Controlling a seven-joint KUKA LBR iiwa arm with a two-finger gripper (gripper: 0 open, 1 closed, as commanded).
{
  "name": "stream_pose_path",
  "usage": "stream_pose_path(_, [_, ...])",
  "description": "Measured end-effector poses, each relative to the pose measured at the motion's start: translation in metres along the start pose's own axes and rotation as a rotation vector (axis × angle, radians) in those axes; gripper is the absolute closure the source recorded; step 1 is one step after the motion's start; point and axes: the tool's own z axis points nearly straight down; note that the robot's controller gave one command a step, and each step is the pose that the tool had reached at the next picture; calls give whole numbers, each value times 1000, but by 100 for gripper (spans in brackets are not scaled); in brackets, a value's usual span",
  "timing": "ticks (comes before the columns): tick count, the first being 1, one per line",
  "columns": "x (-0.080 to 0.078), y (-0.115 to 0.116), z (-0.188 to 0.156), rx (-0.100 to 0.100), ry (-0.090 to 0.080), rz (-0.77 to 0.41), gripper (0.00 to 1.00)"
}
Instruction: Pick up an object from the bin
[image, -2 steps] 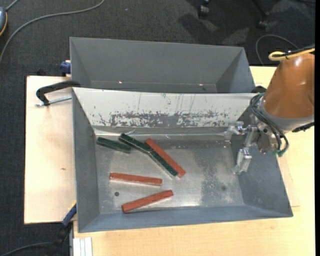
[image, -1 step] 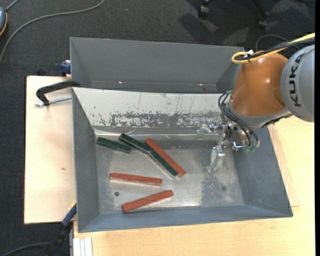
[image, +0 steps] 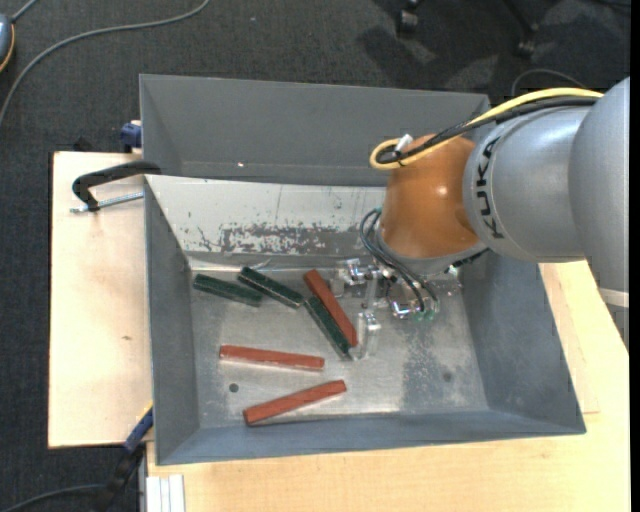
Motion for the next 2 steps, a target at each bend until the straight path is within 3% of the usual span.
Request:
stream_pose_path(1, [-21, 36, 10, 5, -11, 190, 0])
stream_pose_path(2, [-13, 29, 10, 4, -9, 304, 0])
